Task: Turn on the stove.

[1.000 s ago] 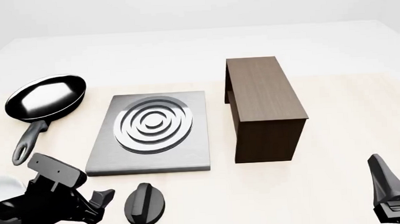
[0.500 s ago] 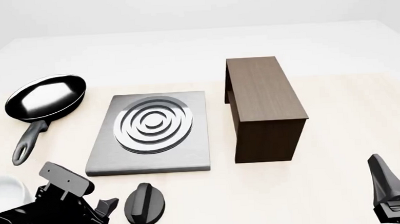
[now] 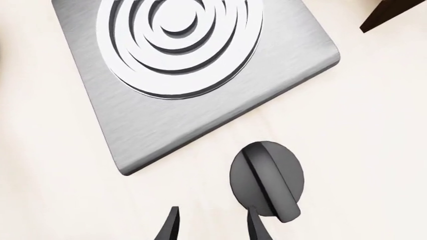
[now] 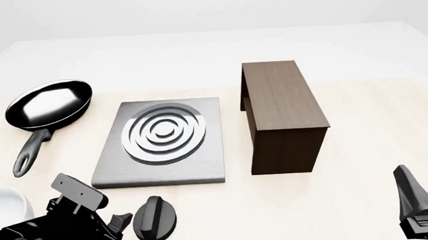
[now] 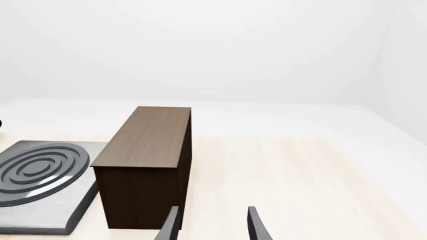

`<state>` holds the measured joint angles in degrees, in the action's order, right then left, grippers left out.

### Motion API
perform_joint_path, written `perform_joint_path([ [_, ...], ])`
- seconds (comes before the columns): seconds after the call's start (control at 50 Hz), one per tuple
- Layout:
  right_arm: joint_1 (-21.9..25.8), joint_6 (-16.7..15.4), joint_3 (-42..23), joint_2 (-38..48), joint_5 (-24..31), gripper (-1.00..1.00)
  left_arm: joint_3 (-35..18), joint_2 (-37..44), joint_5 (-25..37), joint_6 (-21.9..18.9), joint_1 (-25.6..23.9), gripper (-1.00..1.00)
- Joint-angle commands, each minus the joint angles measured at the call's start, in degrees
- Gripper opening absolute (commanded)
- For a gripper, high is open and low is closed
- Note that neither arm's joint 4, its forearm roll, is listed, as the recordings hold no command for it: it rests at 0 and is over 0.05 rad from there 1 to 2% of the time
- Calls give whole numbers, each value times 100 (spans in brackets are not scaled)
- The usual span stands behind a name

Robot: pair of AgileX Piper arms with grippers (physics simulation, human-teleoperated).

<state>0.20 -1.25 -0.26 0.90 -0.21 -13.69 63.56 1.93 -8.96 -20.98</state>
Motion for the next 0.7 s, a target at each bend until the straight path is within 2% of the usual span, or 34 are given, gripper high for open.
perform_joint_path([
  [0.02,1,1,0,-1,0,100,-48,215,-115,56,-137,100],
  [0.5,0,0,0,1,0,100,-73,1382,-951,215,-388,100],
  [0.7,-1,0,0,-1,0,100,-235,1405,-728,527,-793,100],
])
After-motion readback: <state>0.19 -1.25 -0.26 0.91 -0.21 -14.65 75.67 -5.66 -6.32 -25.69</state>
